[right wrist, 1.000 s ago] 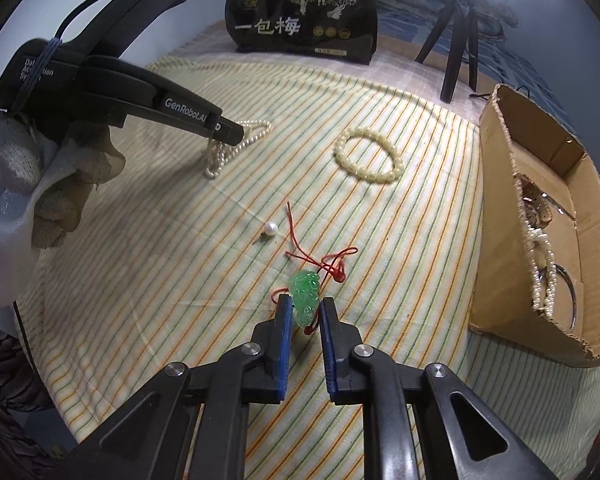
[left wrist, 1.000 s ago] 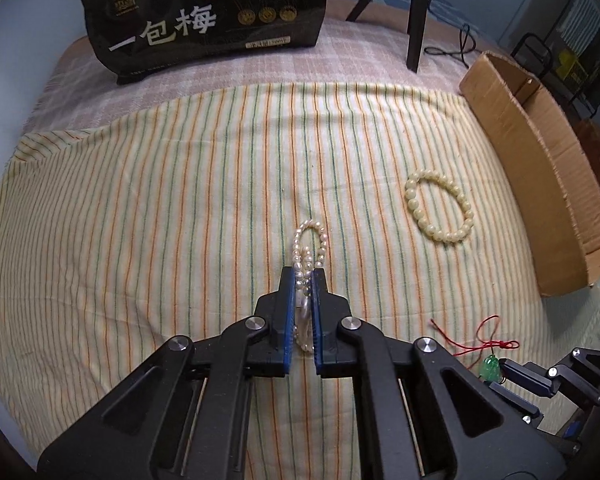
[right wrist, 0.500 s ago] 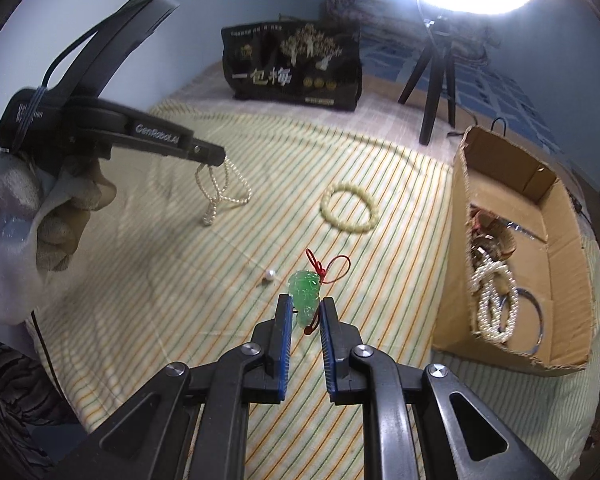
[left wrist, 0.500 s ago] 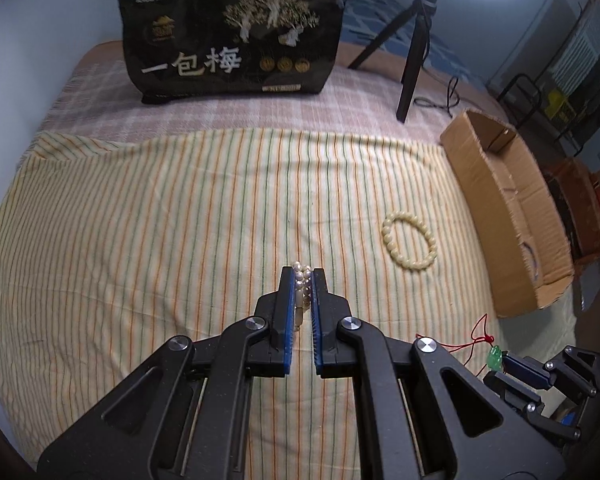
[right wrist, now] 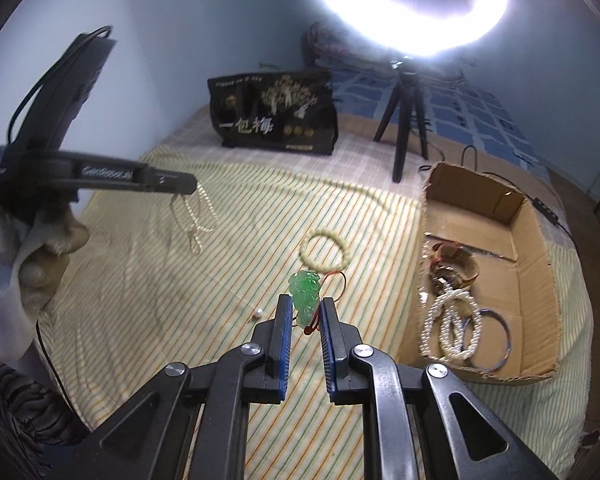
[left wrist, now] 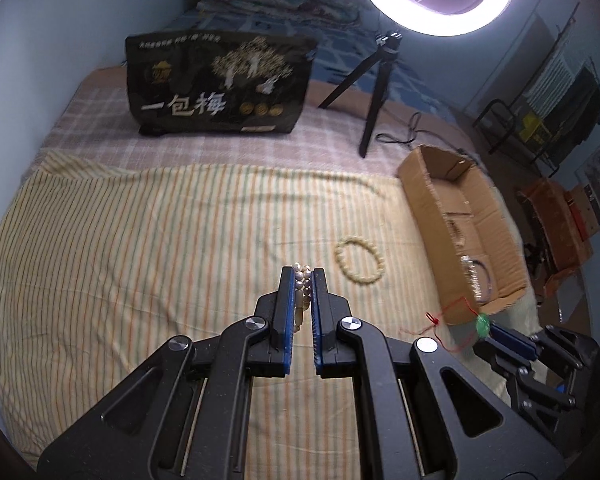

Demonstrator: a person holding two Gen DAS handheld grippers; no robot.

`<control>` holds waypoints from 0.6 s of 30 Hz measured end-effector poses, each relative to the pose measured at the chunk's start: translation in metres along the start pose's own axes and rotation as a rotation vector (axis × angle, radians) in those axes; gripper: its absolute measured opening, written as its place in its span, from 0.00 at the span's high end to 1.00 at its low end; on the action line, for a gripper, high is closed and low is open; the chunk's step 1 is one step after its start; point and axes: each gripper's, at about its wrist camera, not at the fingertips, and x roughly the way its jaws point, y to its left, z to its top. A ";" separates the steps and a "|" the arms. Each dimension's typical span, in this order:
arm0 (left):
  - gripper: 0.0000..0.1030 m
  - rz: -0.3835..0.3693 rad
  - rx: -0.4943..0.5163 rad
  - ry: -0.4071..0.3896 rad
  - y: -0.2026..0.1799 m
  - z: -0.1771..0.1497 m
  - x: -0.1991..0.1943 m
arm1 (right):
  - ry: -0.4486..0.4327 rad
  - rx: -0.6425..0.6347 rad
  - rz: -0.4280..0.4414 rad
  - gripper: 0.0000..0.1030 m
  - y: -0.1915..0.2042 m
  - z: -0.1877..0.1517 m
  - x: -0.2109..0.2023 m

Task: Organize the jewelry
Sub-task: 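Carry the pearl strand in left tool while right tool carries the pendant to the box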

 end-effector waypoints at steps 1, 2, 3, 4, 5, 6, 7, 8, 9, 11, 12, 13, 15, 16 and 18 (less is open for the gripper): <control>0.95 -0.009 0.003 -0.009 -0.003 0.000 -0.004 | -0.006 0.007 -0.003 0.89 -0.003 0.001 -0.003; 0.95 -0.016 0.005 -0.015 -0.006 0.001 -0.006 | -0.012 0.014 -0.006 0.89 -0.006 0.002 -0.004; 0.95 -0.027 0.006 -0.024 -0.010 0.002 -0.010 | -0.017 0.020 -0.009 0.89 -0.009 0.004 -0.006; 0.95 -0.035 0.008 -0.031 -0.014 0.003 -0.012 | -0.024 0.028 -0.013 0.89 -0.014 0.006 -0.009; 0.95 -0.046 0.012 -0.038 -0.018 0.004 -0.015 | -0.029 0.034 -0.017 0.89 -0.017 0.007 -0.011; 0.95 -0.054 0.017 -0.045 -0.022 0.005 -0.017 | -0.035 0.040 -0.021 0.89 -0.020 0.007 -0.014; 0.95 -0.064 0.025 -0.051 -0.027 0.006 -0.019 | -0.042 0.048 -0.026 0.89 -0.026 0.009 -0.017; 0.95 -0.073 0.036 -0.056 -0.033 0.008 -0.020 | -0.046 0.054 -0.029 0.89 -0.030 0.010 -0.019; 0.95 -0.078 0.045 -0.060 -0.038 0.009 -0.021 | -0.052 0.062 -0.036 0.89 -0.035 0.011 -0.022; 0.95 -0.092 0.063 -0.064 -0.050 0.011 -0.021 | -0.063 0.080 -0.049 0.89 -0.046 0.013 -0.027; 0.95 -0.099 0.069 -0.065 -0.054 0.012 -0.020 | -0.068 0.090 -0.057 0.89 -0.052 0.013 -0.029; 0.95 -0.105 0.074 -0.066 -0.059 0.014 -0.020 | -0.072 0.100 -0.064 0.89 -0.058 0.013 -0.031; 0.95 -0.118 0.087 -0.069 -0.069 0.017 -0.018 | -0.080 0.124 -0.079 0.89 -0.073 0.014 -0.035; 0.95 -0.123 0.092 -0.071 -0.073 0.019 -0.017 | -0.083 0.132 -0.085 0.89 -0.078 0.014 -0.036; 0.95 -0.133 0.099 -0.073 -0.081 0.023 -0.014 | -0.089 0.150 -0.102 0.89 -0.091 0.014 -0.038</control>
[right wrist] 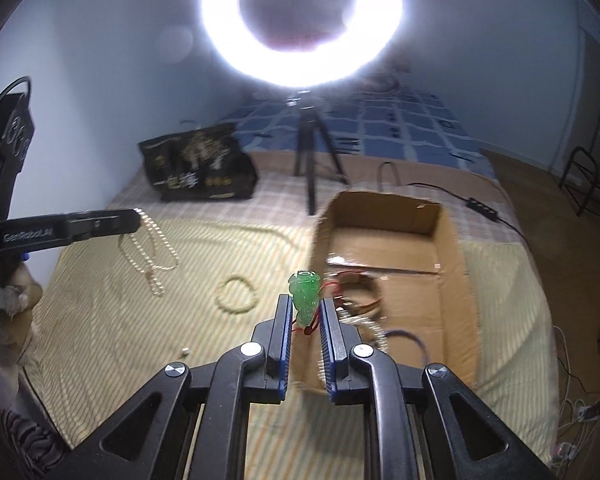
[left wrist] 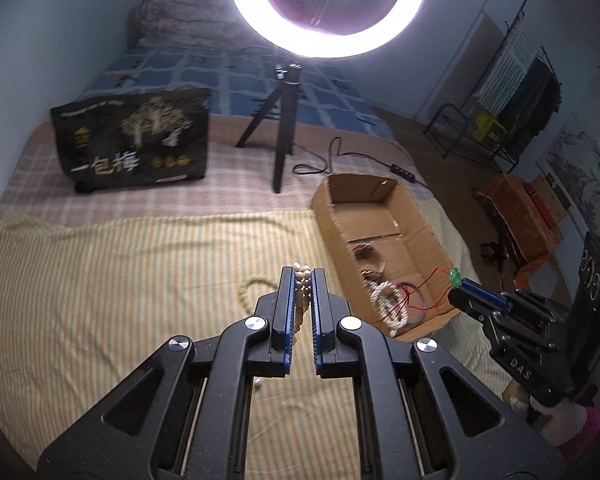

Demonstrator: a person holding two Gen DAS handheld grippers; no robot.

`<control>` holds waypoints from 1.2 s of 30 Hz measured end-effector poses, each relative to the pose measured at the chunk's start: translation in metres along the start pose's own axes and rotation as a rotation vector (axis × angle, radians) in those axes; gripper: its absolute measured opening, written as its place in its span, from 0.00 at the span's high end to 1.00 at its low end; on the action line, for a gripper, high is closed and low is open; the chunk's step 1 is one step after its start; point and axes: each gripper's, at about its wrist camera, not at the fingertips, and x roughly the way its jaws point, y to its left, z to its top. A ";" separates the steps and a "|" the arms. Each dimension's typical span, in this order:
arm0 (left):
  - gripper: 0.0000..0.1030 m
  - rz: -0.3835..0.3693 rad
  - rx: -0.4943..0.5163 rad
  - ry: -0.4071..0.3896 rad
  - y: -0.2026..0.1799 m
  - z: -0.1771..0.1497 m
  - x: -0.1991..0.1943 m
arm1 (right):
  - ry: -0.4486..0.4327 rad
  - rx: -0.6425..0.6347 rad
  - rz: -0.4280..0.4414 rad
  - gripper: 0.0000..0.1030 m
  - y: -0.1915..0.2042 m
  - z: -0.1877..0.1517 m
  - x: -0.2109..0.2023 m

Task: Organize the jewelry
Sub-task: 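Carry the pearl strand in left tool while right tool carries the pendant to the box, then open left tool over the box dropping the strand while right tool drops the pendant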

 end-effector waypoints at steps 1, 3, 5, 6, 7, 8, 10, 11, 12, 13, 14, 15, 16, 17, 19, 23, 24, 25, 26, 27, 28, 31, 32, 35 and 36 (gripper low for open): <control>0.95 -0.006 0.003 -0.001 -0.004 0.003 0.003 | -0.001 0.009 -0.008 0.89 -0.007 0.001 0.000; 0.95 -0.015 0.008 -0.003 -0.012 0.009 0.008 | 0.001 0.024 -0.017 0.89 -0.018 0.002 0.002; 0.95 -0.024 0.017 -0.004 -0.021 0.015 0.014 | 0.006 0.033 -0.026 0.89 -0.027 0.002 0.004; 0.95 -0.027 0.021 -0.004 -0.024 0.017 0.016 | 0.008 0.037 -0.032 0.89 -0.032 0.002 0.005; 0.95 -0.032 0.025 -0.005 -0.029 0.021 0.020 | 0.010 0.037 -0.039 0.89 -0.036 0.003 0.006; 0.95 -0.038 0.030 -0.006 -0.034 0.024 0.024 | 0.011 0.038 -0.045 0.89 -0.039 0.003 0.006; 0.95 -0.050 0.037 -0.006 -0.042 0.029 0.030 | 0.014 0.041 -0.058 0.89 -0.047 0.003 0.008; 0.95 -0.055 0.042 -0.005 -0.047 0.032 0.034 | 0.015 0.042 -0.062 0.89 -0.050 0.003 0.009; 0.95 -0.058 0.045 -0.005 -0.050 0.035 0.037 | 0.016 0.044 -0.067 0.89 -0.053 0.003 0.010; 0.95 -0.062 0.051 -0.003 -0.056 0.038 0.041 | 0.018 0.048 -0.071 0.89 -0.058 0.003 0.012; 0.95 -0.065 0.055 -0.001 -0.060 0.041 0.046 | 0.019 0.049 -0.074 0.89 -0.060 0.003 0.013; 0.95 -0.068 0.057 0.001 -0.064 0.043 0.050 | 0.021 0.050 -0.077 0.89 -0.064 0.003 0.014; 0.95 -0.071 0.061 0.004 -0.068 0.046 0.055 | 0.024 0.051 -0.081 0.89 -0.067 0.003 0.016; 0.95 -0.071 0.065 0.007 -0.072 0.048 0.061 | 0.025 0.052 -0.082 0.89 -0.070 0.003 0.018; 0.95 -0.074 0.072 0.012 -0.078 0.052 0.069 | 0.029 0.054 -0.083 0.89 -0.076 0.002 0.021; 0.95 -0.064 0.097 0.026 -0.091 0.059 0.090 | 0.041 0.051 -0.086 0.89 -0.085 -0.001 0.026; 0.95 -0.064 0.100 0.028 -0.094 0.060 0.094 | 0.047 0.052 -0.087 0.89 -0.087 -0.002 0.029; 0.95 -0.064 0.102 0.031 -0.096 0.062 0.100 | 0.051 0.052 -0.086 0.89 -0.090 -0.002 0.031; 0.95 -0.066 0.103 0.036 -0.099 0.064 0.106 | 0.054 0.051 -0.085 0.89 -0.092 -0.003 0.033; 0.95 -0.066 0.104 0.039 -0.100 0.065 0.110 | 0.057 0.050 -0.085 0.89 -0.094 -0.003 0.035; 0.95 -0.063 0.107 0.044 -0.102 0.066 0.116 | 0.060 0.049 -0.084 0.89 -0.096 -0.003 0.037; 0.95 -0.046 0.122 0.059 -0.109 0.069 0.135 | 0.063 0.051 -0.080 0.89 -0.102 -0.003 0.043; 0.95 -0.040 0.126 0.063 -0.111 0.070 0.142 | 0.063 0.054 -0.077 0.89 -0.104 -0.003 0.045; 0.95 -0.028 0.131 0.076 -0.113 0.072 0.157 | 0.063 0.074 -0.063 0.89 -0.112 -0.003 0.053; 0.95 -0.023 0.131 0.081 -0.113 0.072 0.162 | 0.064 0.083 -0.055 0.89 -0.115 -0.003 0.056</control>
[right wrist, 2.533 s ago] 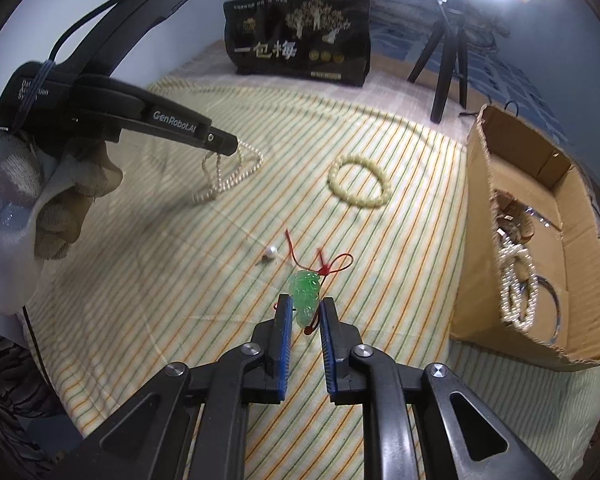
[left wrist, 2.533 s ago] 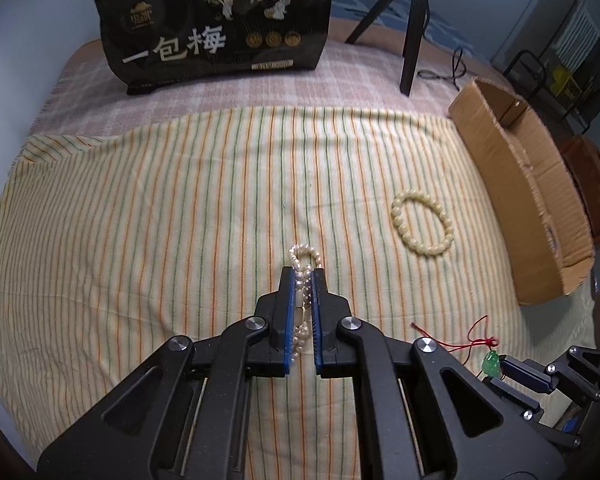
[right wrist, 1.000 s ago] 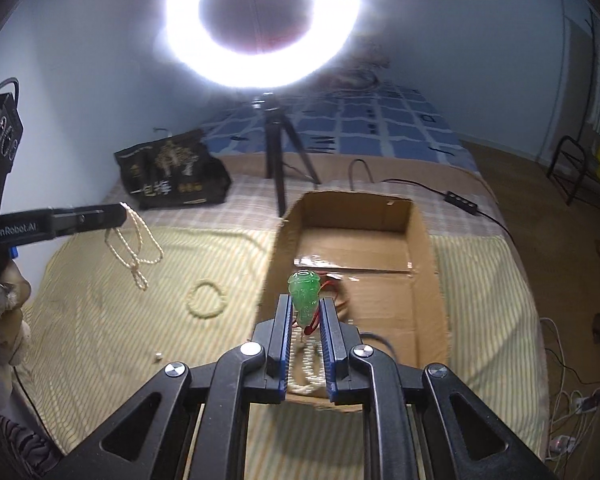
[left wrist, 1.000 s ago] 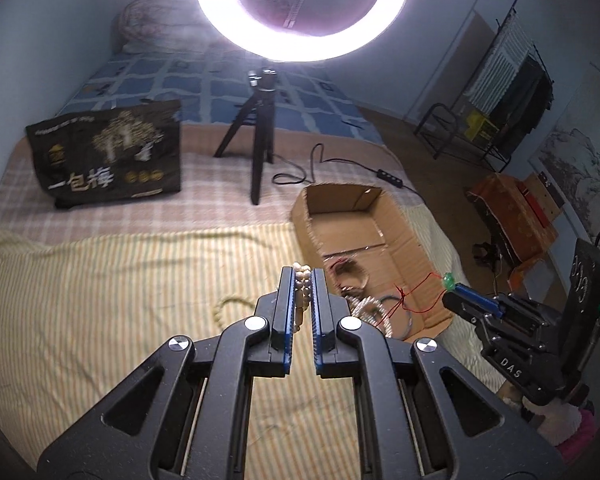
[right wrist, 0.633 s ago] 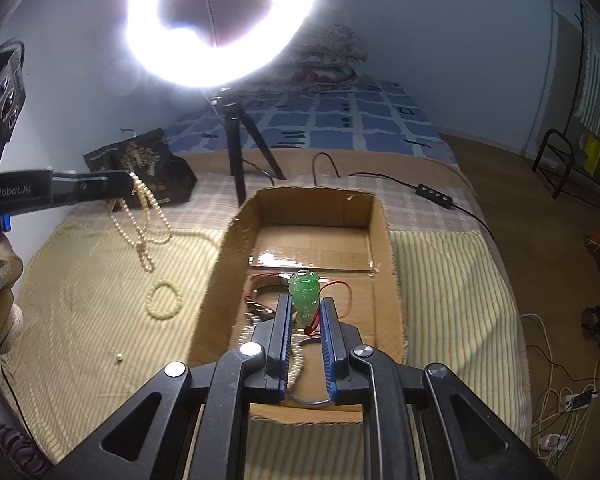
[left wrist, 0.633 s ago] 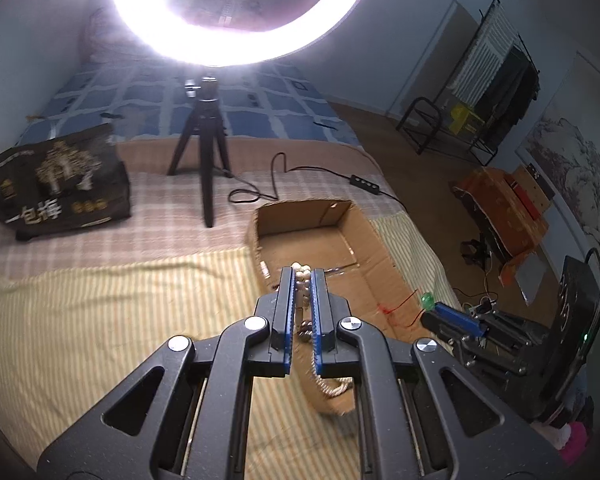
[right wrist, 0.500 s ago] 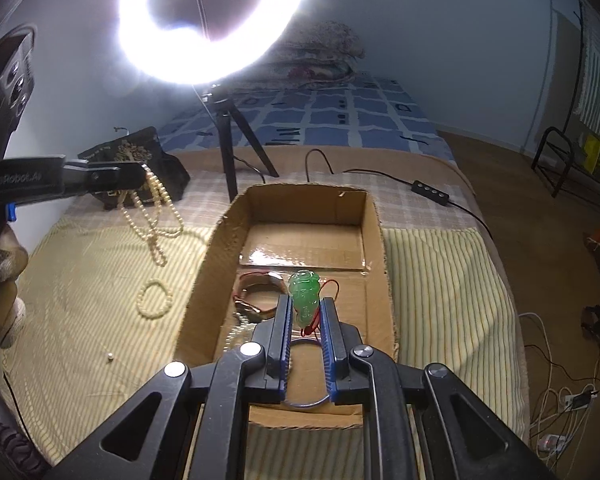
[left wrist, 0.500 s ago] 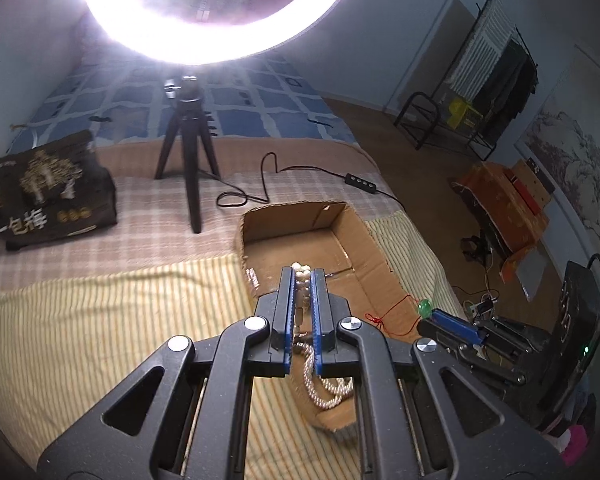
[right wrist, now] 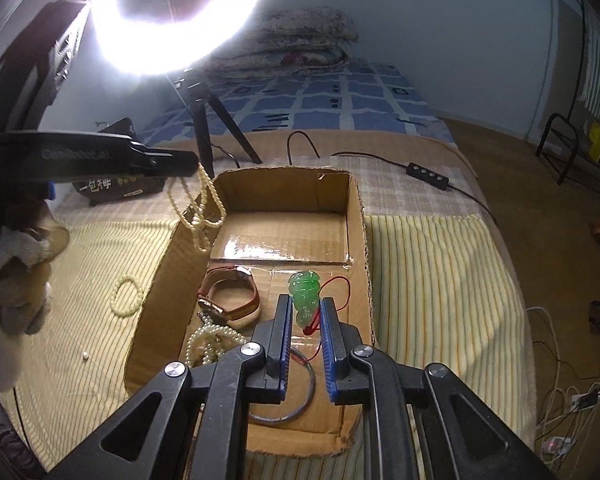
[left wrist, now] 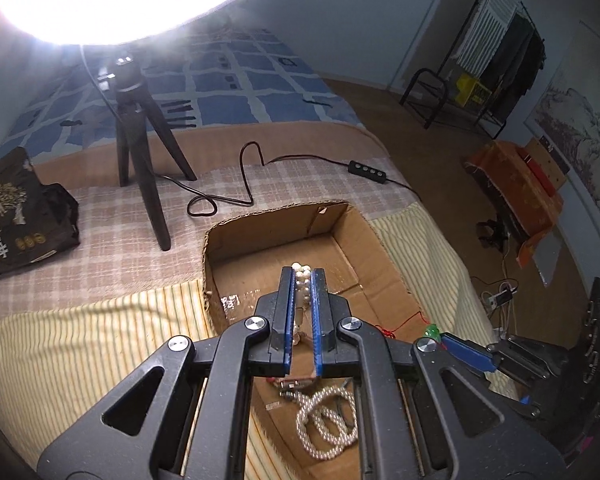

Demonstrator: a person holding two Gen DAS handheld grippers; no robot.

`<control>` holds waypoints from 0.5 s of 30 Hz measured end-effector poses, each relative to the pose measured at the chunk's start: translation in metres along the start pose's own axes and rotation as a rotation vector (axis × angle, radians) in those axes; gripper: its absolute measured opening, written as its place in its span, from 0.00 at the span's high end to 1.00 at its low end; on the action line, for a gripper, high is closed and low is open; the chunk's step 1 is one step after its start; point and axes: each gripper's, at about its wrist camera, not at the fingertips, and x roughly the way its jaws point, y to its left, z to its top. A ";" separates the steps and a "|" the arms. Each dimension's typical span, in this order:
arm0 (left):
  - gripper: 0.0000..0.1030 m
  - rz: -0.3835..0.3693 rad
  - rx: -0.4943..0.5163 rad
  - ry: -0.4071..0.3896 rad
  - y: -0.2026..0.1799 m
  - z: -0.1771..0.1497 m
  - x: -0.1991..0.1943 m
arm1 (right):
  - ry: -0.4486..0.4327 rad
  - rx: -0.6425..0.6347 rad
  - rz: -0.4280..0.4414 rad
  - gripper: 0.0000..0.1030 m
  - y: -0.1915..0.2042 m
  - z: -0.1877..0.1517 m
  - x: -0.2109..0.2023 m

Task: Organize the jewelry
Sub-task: 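Open left tool over the box dropping the strand while right tool drops the pendant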

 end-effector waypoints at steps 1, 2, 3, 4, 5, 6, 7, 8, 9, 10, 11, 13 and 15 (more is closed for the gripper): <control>0.95 0.005 -0.001 0.007 0.000 0.001 0.006 | 0.003 0.006 0.007 0.89 -0.002 0.000 0.003; 0.95 0.011 -0.002 0.014 0.000 0.001 0.012 | 0.005 0.006 0.010 0.89 -0.002 0.000 0.005; 0.95 0.014 -0.003 0.018 0.001 0.001 0.016 | 0.007 0.005 0.013 0.89 -0.003 -0.001 0.007; 0.95 0.017 -0.003 0.024 0.001 0.001 0.021 | 0.010 0.005 0.018 0.89 -0.003 -0.001 0.010; 0.95 0.020 -0.002 0.030 0.000 0.001 0.025 | 0.012 0.006 0.021 0.89 -0.004 -0.001 0.012; 0.95 0.020 -0.002 0.035 0.000 0.001 0.029 | 0.014 0.006 0.024 0.89 -0.004 -0.001 0.014; 0.95 0.021 -0.001 0.041 0.000 0.001 0.032 | 0.016 0.006 0.025 0.89 -0.004 -0.002 0.015; 0.95 0.024 0.001 0.045 -0.001 0.000 0.036 | 0.017 0.007 0.026 0.89 -0.005 -0.002 0.017; 0.95 0.026 0.002 0.047 -0.001 0.000 0.038 | 0.019 0.008 0.027 0.89 -0.006 -0.002 0.018; 0.95 0.026 0.003 0.050 -0.001 0.000 0.040 | 0.020 0.010 0.027 0.88 -0.007 -0.002 0.019; 0.95 0.024 0.004 0.054 -0.002 0.000 0.042 | 0.021 0.011 0.028 0.88 -0.007 -0.002 0.020; 0.95 0.027 0.003 0.059 -0.003 0.000 0.044 | 0.024 0.016 0.028 0.88 -0.009 -0.003 0.021; 0.95 0.028 0.000 0.059 -0.003 0.000 0.045 | 0.025 0.019 0.028 0.88 -0.010 -0.003 0.022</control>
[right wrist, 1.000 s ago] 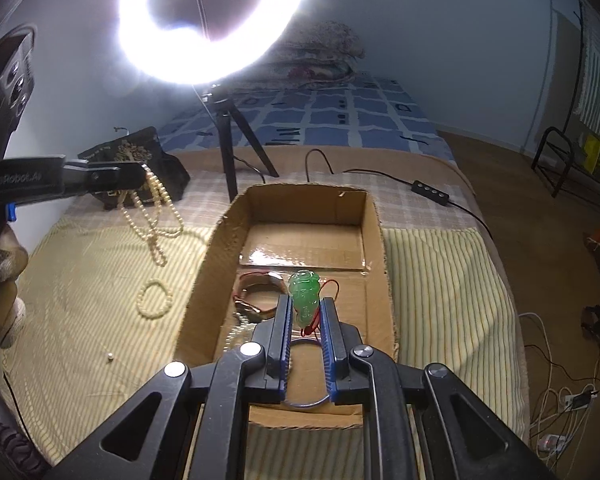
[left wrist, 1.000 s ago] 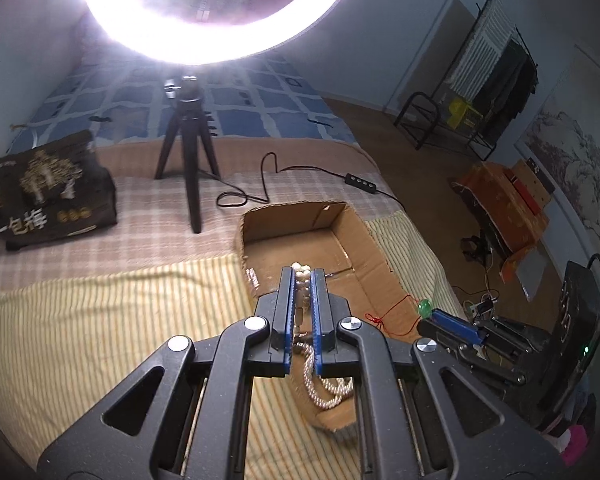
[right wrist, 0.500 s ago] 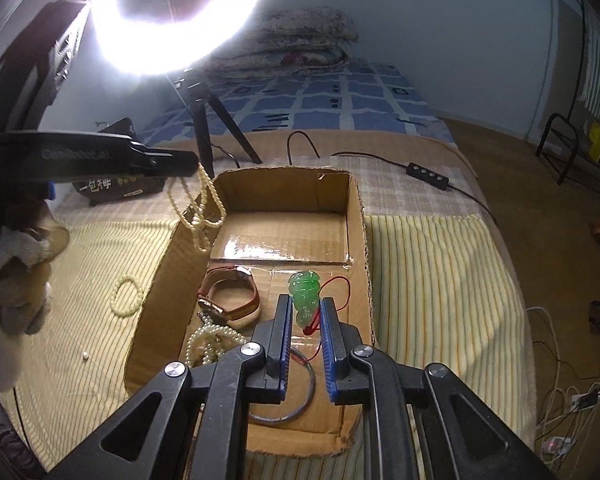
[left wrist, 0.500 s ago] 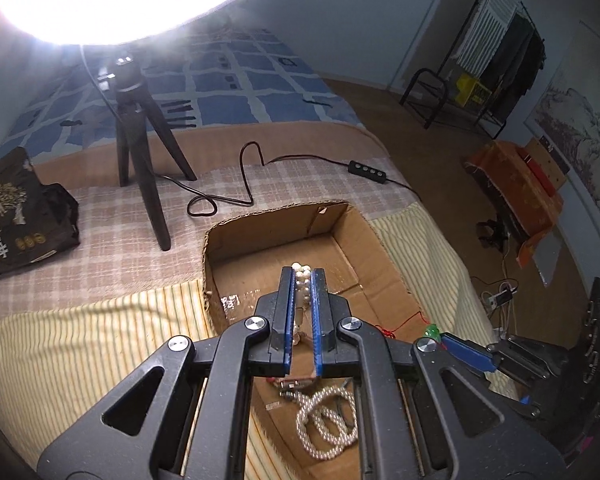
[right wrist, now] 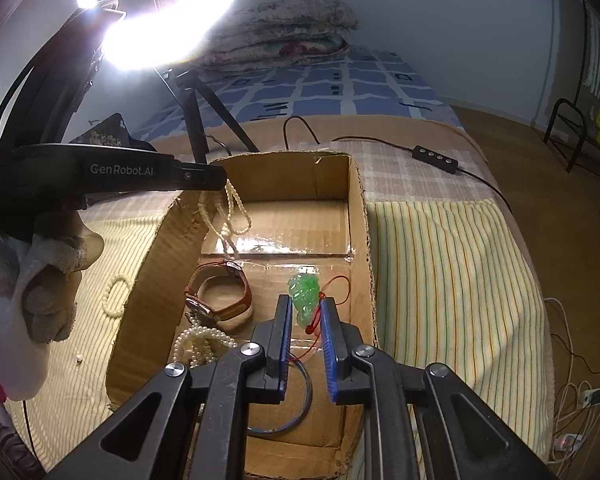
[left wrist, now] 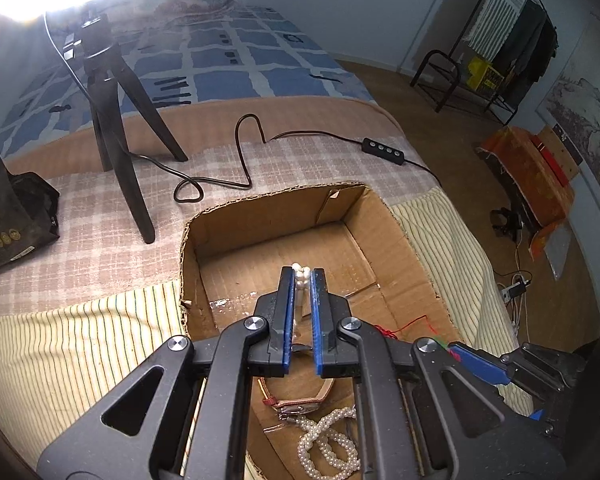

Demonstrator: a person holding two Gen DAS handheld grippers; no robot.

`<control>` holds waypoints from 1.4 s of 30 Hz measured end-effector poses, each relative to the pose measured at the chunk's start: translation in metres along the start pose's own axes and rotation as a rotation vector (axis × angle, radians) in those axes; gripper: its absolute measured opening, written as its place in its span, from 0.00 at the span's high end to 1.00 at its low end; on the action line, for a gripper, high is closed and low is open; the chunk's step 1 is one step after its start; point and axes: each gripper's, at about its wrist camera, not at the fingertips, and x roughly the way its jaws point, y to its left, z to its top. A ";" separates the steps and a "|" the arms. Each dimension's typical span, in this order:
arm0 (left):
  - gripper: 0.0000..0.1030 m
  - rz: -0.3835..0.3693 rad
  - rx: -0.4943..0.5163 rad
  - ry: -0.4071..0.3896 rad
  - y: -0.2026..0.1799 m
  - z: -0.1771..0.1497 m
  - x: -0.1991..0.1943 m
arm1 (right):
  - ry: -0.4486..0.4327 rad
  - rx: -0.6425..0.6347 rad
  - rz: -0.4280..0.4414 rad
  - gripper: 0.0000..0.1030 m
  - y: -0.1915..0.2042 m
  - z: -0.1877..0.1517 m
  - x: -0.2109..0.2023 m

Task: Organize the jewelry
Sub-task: 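Open left tool over the box dropping the strand while right tool drops the pendant, then move right tool to the cream bead bracelet while left tool approaches the single pearl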

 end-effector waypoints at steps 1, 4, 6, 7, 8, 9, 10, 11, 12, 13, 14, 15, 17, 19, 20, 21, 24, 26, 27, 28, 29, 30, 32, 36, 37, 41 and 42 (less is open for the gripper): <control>0.95 0.000 0.001 -0.003 0.000 0.000 0.000 | 0.001 0.001 0.001 0.84 0.000 0.000 0.000; 0.95 0.006 0.002 0.001 0.000 0.000 0.002 | 0.001 0.003 0.006 0.75 0.000 -0.001 0.000; 0.95 0.010 0.004 -0.002 0.000 0.000 0.000 | 0.002 -0.005 -0.003 0.72 0.001 -0.001 0.000; 0.95 0.012 0.005 -0.005 0.001 -0.001 -0.001 | 0.001 -0.009 -0.007 0.72 0.002 -0.002 0.000; 0.95 0.013 0.006 -0.005 0.001 -0.001 -0.002 | 0.001 -0.011 -0.008 0.72 0.003 -0.002 -0.001; 0.95 0.013 0.007 -0.006 0.001 -0.002 -0.004 | 0.002 -0.012 -0.009 0.72 0.004 -0.002 -0.001; 0.95 0.014 0.008 -0.008 0.002 -0.002 -0.006 | 0.002 -0.013 -0.011 0.72 0.005 -0.002 -0.002; 0.95 0.016 0.008 -0.011 0.002 -0.002 -0.009 | 0.002 -0.015 -0.012 0.71 0.005 -0.002 -0.003; 0.95 0.017 0.007 -0.015 0.002 -0.003 -0.012 | 0.001 -0.018 -0.014 0.71 0.006 -0.002 -0.004; 0.95 0.017 0.007 -0.018 0.003 -0.003 -0.015 | 0.000 -0.021 -0.016 0.71 0.007 -0.002 -0.006; 0.95 0.020 0.007 -0.022 0.004 -0.004 -0.019 | 0.000 -0.023 -0.016 0.71 0.008 -0.002 -0.007; 0.95 0.022 0.008 -0.025 0.005 -0.004 -0.022 | -0.001 -0.026 -0.017 0.71 0.010 -0.002 -0.009; 0.95 0.028 0.008 -0.033 0.007 -0.006 -0.031 | -0.003 -0.033 -0.020 0.71 0.012 -0.002 -0.013; 0.95 0.032 0.010 -0.039 0.009 -0.007 -0.038 | -0.006 -0.041 -0.021 0.70 0.016 -0.002 -0.018; 0.95 0.036 0.012 -0.045 0.010 -0.009 -0.044 | -0.008 -0.046 -0.023 0.69 0.019 -0.002 -0.022; 0.95 0.039 0.014 -0.048 0.012 -0.009 -0.047 | -0.010 -0.050 -0.024 0.69 0.021 -0.003 -0.025; 0.95 0.039 0.018 -0.056 0.018 -0.014 -0.064 | -0.022 -0.055 -0.020 0.63 0.028 -0.005 -0.036; 0.95 0.045 0.023 -0.066 0.024 -0.018 -0.079 | -0.029 -0.057 -0.011 0.58 0.032 -0.007 -0.043; 0.95 0.049 0.024 -0.070 0.027 -0.020 -0.084 | -0.032 -0.060 -0.005 0.57 0.035 -0.008 -0.047; 0.95 0.054 0.027 -0.076 0.031 -0.023 -0.093 | -0.035 -0.064 -0.004 0.55 0.039 -0.009 -0.051; 0.95 0.060 0.029 -0.082 0.035 -0.026 -0.101 | -0.039 -0.067 -0.004 0.53 0.041 -0.010 -0.053; 0.95 0.063 0.029 -0.087 0.038 -0.029 -0.108 | -0.042 -0.070 -0.003 0.52 0.044 -0.011 -0.056; 0.95 0.069 0.021 -0.097 0.049 -0.038 -0.124 | -0.047 -0.072 0.002 0.45 0.050 -0.012 -0.062; 0.95 0.076 -0.006 -0.114 0.069 -0.052 -0.150 | -0.068 -0.074 0.009 0.32 0.066 -0.017 -0.074; 0.95 0.077 -0.014 -0.119 0.075 -0.057 -0.156 | -0.071 -0.075 0.013 0.31 0.070 -0.018 -0.077; 0.90 0.088 -0.030 -0.122 0.091 -0.078 -0.176 | -0.078 -0.065 0.031 0.18 0.082 -0.020 -0.084; 0.82 0.089 -0.034 -0.122 0.094 -0.082 -0.180 | -0.077 -0.058 0.039 0.15 0.085 -0.020 -0.086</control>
